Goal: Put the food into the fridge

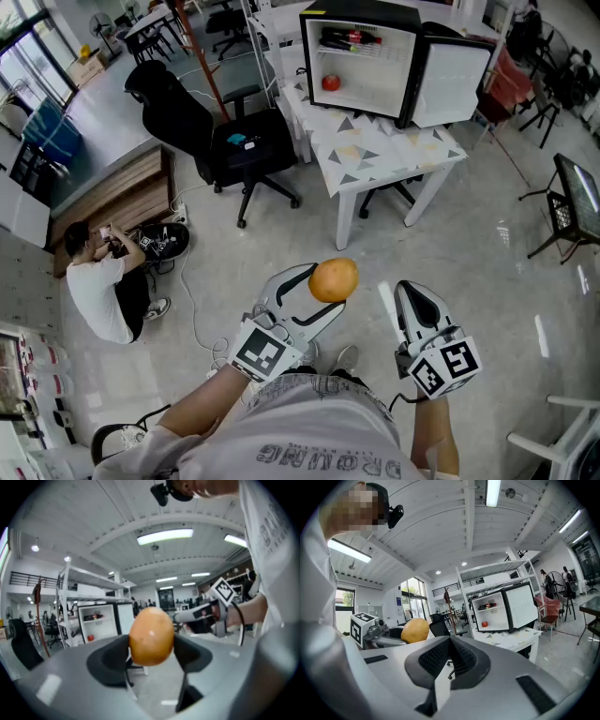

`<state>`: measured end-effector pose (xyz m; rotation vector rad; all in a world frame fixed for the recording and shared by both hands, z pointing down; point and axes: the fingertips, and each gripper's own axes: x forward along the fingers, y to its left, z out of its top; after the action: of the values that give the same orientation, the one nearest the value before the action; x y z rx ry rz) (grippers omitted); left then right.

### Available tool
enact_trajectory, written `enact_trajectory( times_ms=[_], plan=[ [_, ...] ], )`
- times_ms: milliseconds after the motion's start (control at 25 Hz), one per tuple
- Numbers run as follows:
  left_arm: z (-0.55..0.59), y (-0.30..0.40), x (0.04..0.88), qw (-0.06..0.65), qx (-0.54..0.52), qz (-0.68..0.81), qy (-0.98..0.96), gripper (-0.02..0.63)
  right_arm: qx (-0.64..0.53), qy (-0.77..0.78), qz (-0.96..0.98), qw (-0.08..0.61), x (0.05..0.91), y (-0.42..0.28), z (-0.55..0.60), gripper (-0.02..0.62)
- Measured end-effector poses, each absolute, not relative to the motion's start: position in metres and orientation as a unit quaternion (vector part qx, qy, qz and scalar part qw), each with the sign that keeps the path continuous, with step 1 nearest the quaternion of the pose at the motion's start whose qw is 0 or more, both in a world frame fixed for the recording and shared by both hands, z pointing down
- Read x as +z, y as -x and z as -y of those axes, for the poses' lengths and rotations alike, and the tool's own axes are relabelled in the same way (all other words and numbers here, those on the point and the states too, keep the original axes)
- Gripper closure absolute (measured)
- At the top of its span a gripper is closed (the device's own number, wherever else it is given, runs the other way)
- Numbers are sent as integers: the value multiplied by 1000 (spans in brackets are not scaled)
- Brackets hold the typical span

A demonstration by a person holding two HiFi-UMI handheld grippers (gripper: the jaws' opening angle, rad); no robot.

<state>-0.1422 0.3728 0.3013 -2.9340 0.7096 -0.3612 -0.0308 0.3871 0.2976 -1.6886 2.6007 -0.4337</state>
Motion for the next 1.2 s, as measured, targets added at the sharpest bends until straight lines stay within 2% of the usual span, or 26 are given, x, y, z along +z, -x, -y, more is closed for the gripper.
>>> enact_trajectory(
  times_ms=[1200],
  plan=[
    [-388,86,304,60,-126,-269,953,301,-135,514,-847,18,302,-32,-394,594]
  ],
)
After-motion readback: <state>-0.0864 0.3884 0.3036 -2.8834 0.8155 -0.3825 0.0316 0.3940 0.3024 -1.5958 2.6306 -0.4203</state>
